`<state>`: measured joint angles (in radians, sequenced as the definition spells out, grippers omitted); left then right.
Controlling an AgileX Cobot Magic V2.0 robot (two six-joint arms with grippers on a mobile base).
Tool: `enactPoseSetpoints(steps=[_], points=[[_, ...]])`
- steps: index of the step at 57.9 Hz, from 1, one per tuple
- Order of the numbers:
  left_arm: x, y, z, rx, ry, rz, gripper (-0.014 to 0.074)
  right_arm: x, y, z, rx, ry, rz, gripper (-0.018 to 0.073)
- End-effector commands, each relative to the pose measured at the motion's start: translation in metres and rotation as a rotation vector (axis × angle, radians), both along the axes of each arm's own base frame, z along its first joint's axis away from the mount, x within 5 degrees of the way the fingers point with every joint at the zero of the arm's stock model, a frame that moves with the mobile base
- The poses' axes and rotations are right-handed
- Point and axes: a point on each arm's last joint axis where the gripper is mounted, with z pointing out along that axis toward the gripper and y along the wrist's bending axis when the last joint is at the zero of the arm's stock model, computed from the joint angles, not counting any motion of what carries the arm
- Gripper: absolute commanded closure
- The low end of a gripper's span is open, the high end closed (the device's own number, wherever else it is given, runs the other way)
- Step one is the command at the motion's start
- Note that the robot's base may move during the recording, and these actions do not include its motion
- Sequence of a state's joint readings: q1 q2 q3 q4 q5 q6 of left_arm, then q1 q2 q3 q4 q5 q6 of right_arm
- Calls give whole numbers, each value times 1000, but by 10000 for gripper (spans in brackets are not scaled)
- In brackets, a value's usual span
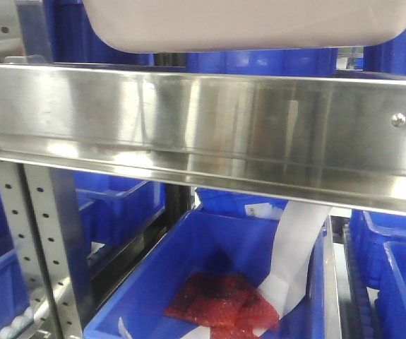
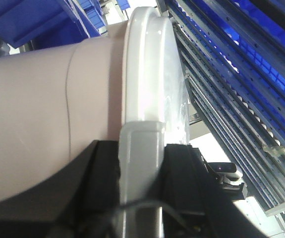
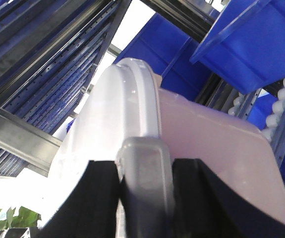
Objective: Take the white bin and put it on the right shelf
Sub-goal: 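Align the held bin above the upper roller shelf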
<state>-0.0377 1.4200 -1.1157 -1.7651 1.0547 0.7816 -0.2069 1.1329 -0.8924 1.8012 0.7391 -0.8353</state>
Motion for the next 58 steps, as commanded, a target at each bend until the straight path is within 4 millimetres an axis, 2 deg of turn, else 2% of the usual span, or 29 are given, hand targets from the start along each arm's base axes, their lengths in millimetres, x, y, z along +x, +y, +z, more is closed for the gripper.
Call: enactPoseSetpoints(steps=[1, 58], points=[[-36, -13, 39, -162, -164, -264, 722, -13, 14, 25, 74, -118, 133, 500], [-36, -13, 39, -162, -164, -264, 722, -13, 14, 25, 74, -118, 133, 500]])
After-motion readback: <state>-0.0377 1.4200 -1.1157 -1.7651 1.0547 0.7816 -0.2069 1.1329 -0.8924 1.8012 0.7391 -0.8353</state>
